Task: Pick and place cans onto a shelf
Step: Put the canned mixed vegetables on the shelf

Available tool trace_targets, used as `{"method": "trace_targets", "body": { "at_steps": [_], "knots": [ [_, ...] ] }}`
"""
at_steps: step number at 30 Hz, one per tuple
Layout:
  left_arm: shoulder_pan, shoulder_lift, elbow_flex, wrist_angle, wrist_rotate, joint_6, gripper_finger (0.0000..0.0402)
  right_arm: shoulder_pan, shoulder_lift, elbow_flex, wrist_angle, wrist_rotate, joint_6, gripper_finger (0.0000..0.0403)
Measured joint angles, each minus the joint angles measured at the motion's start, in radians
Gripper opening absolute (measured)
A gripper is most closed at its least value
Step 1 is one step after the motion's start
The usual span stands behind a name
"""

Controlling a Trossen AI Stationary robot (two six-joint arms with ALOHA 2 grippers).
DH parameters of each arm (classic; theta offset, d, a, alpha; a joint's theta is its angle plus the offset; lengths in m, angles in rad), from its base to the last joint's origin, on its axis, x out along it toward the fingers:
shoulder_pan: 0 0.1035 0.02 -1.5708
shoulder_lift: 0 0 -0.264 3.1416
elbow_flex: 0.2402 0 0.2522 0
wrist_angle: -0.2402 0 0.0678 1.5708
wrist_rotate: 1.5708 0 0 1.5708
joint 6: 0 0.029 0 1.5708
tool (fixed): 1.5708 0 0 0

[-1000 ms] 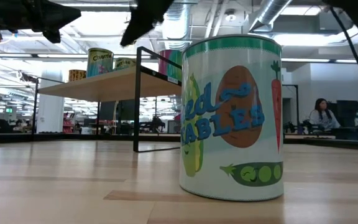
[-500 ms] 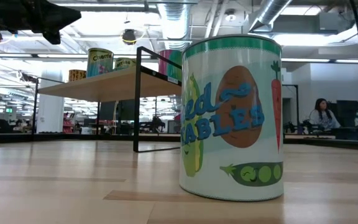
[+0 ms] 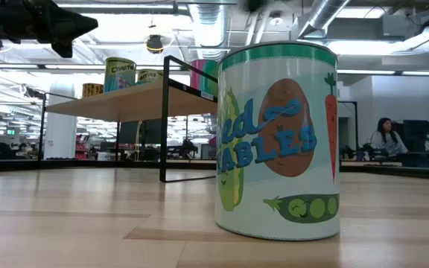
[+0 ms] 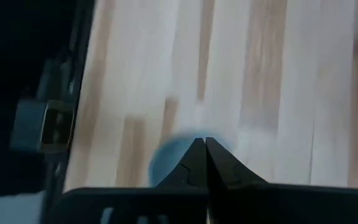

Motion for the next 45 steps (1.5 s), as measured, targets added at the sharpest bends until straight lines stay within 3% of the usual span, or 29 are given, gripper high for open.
{"method": "trace_targets", "body": {
  "at_steps": [6,15,23,33,45],
  "knots": [
    [0.000,0.000,-0.001,-0.015,0.000,-0.005,0.0000,0.028,-0.025,0.000,-0.216,0.008,0.294,0.0023],
    [0.000,0.000,-0.001,-0.037,0.021,-0.019,0.0000,-0.038,-0.023,-0.039,-0.196,-0.009,0.522,0.0099],
    [0.000,0.000,-0.001,-0.036,0.021,-0.019,0.0000,-0.048,-0.021,-0.039,-0.148,-0.051,0.537,0.0150],
    [0.000,0.000,-0.001,-0.033,0.021,-0.019,0.0000,-0.055,-0.021,-0.039,-0.150,-0.030,0.540,0.0143],
    [0.000,0.000,-0.002,-0.033,0.023,-0.018,0.0000,-0.071,-0.023,-0.190,0.065,-0.080,0.533,0.0147]
  ]
}}
